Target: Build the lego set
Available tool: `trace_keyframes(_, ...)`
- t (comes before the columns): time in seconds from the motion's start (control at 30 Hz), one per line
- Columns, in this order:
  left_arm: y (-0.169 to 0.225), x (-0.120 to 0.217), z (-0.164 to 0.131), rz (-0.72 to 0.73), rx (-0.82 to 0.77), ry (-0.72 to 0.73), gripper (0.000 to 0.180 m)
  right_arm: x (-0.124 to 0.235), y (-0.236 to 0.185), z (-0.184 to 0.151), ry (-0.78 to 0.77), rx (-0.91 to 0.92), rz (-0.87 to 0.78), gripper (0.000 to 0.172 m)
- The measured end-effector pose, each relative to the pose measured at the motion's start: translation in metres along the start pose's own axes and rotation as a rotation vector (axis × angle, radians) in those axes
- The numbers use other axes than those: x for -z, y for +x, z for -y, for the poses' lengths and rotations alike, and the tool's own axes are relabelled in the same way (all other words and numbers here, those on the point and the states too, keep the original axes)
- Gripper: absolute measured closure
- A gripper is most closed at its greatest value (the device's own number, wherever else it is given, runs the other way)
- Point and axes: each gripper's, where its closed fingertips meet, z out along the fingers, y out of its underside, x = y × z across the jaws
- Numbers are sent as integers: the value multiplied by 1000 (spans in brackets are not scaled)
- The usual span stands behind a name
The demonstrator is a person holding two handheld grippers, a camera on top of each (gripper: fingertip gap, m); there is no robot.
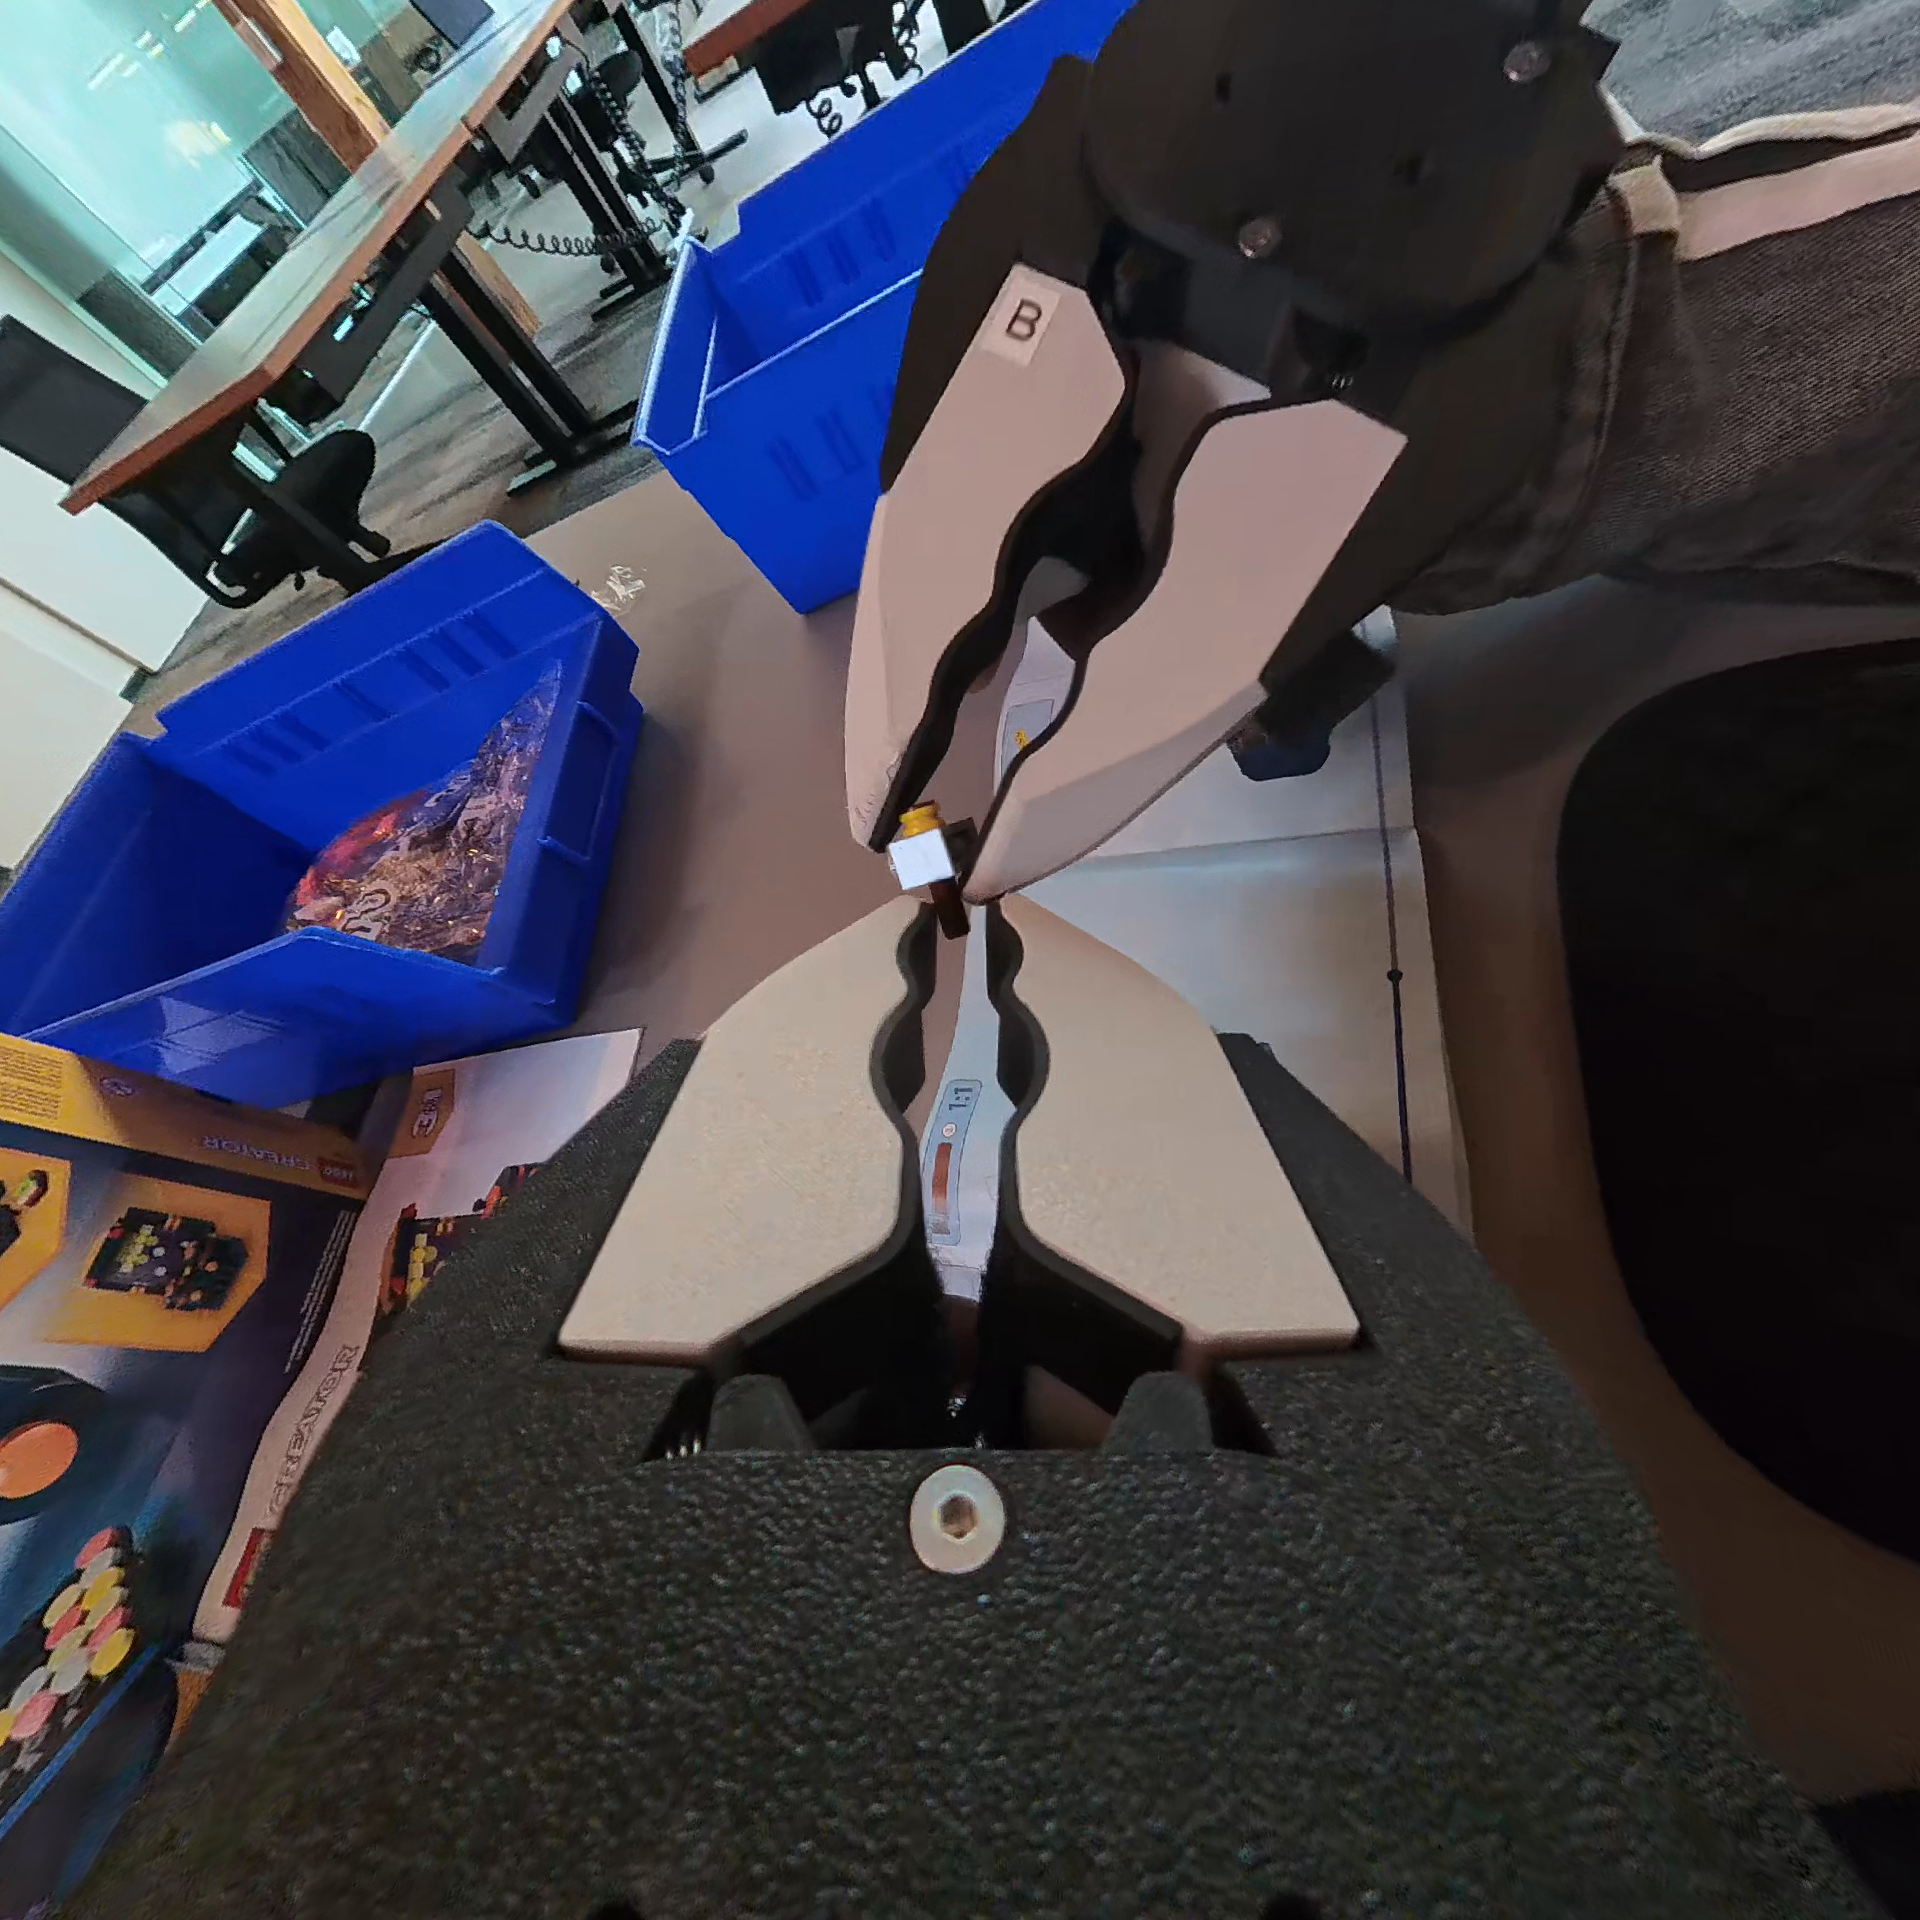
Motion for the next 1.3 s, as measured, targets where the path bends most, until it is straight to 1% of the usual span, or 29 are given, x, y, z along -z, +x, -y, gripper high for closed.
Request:
trace_keyframes(0.13, 0, 0, 0, 15, -21, 13, 176, 2, -2, 4, 38, -44, 28, 157)
trace_keyframes(0.2, 0, 2, 5, 16, 10, 53, 177, 4, -1, 9, 69, -58, 29, 157)
trace_keyframes(0.37, -1, 14, 26, -27, 138, 266, 177, 12, 1, 33, 247, -148, 42, 157)
trace_keyframes(0.43, 1, 20, 34, -61, 160, 357, 177, 17, 1, 45, 339, -185, 56, 159)
trace_keyframes(0.5, 3, 26, 43, -76, 150, 424, 177, 22, 0, 53, 403, -203, 69, 161)
trace_keyframes(0.6, 7, 36, 56, -128, 167, 538, 177, 31, -2, 67, 519, -245, 112, 160)
trace_keyframes(0.73, 6, 50, 70, -209, 290, 694, 178, 42, 2, 76, 618, -325, 153, 158)
trace_keyframes(0.83, 9, 70, 84, -340, 395, 896, 177, 46, 1, 81, 665, -365, 184, 156)
trace_keyframes(0.93, 10, 98, 95, -553, 535, 1150, 177, 44, -7, 89, 704, -395, 250, 150)
trace_keyframes(1.0, 7, 119, 97, -719, 639, 1331, 177, 43, -11, 97, 741, -441, 312, 146)
trace_keyframes(1.07, 1, 141, 95, -904, 743, 1531, 177, 39, -15, 107, 741, -519, 398, 142)
trace_keyframes(1.1, 4, 143, 94, -963, 759, 1567, 177, 37, -19, 112, 725, -548, 450, 139)
trace_keyframes(1.2, 26, 135, 101, -1037, 705, 1501, 177, 25, -31, 127, 637, -577, 548, 132)
trace_keyframes(1.27, 32, 135, 104, -1071, 690, 1492, 177, 19, -36, 136, 594, -594, 586, 134)
trace_keyframes(1.3, 33, 134, 105, -1071, 687, 1492, 177, 19, -40, 140, 580, -601, 633, 135)
